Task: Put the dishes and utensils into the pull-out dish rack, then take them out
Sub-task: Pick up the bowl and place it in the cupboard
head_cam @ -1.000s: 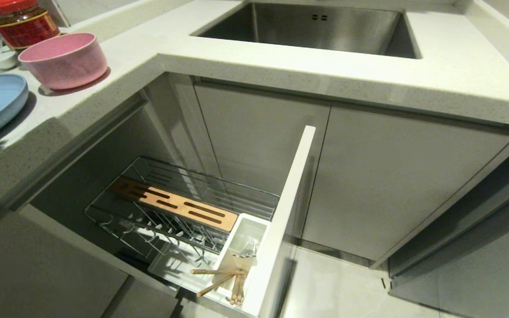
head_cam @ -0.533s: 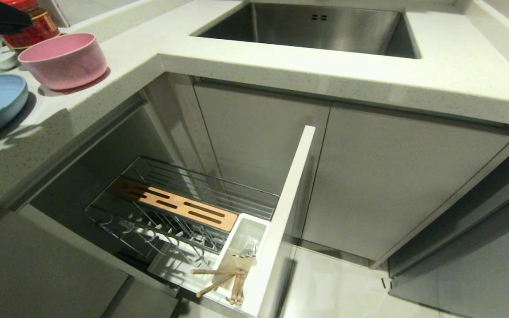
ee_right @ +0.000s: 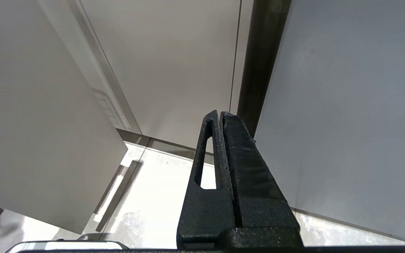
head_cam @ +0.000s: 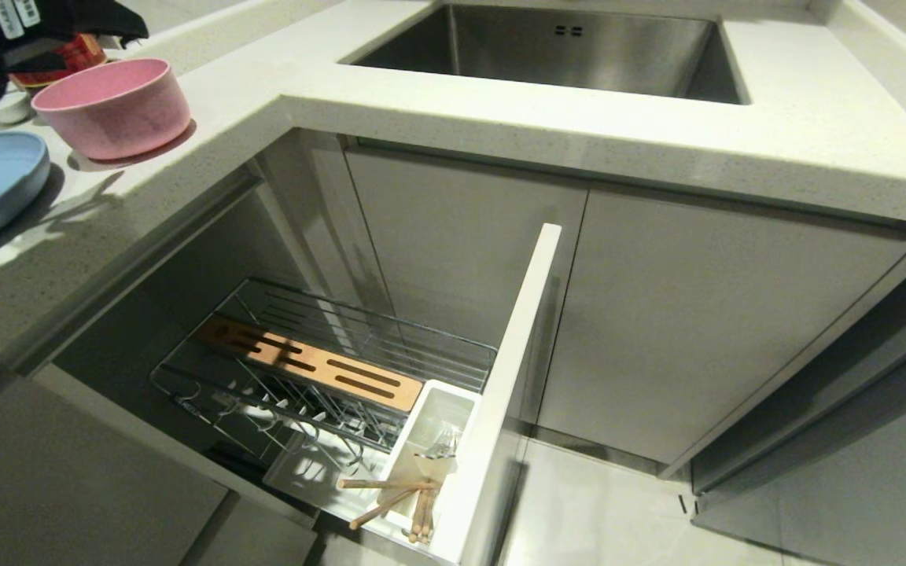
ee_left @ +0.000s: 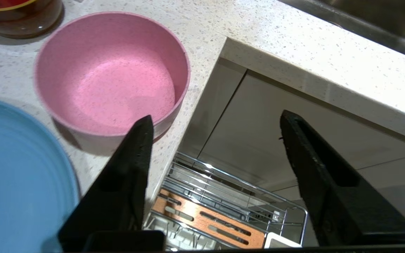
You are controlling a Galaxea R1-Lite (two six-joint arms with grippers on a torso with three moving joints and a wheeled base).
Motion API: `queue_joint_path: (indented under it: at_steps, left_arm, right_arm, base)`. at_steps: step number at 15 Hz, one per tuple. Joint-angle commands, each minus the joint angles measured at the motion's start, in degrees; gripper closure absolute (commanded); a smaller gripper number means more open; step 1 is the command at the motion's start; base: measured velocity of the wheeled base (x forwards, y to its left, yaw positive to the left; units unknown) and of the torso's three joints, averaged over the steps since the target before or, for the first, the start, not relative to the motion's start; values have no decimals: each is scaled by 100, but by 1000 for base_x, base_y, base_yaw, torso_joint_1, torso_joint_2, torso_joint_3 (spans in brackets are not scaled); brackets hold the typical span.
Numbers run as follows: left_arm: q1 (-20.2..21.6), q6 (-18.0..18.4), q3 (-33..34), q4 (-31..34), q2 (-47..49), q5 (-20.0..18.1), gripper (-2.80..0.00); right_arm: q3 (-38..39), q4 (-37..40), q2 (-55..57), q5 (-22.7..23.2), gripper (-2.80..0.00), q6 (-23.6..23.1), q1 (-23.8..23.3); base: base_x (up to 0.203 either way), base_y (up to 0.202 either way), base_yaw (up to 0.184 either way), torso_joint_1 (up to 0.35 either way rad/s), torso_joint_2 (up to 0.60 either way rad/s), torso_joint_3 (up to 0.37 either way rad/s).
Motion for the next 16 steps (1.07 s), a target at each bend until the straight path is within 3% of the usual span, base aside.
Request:
queue_joint_path:
  at_steps: [1, 16]
  left_arm:
    - [135, 3, -14, -101, 290, 37, -280]
    - [635, 312, -162, -358, 892, 56, -280]
  right_arm:
    - [149, -2, -4, 1, 0, 1, 1]
    - [149, -6, -4, 1, 0, 1, 1]
  base:
    - [0, 0, 0, 0, 0, 0]
    - [0, 0, 0, 0, 0, 0]
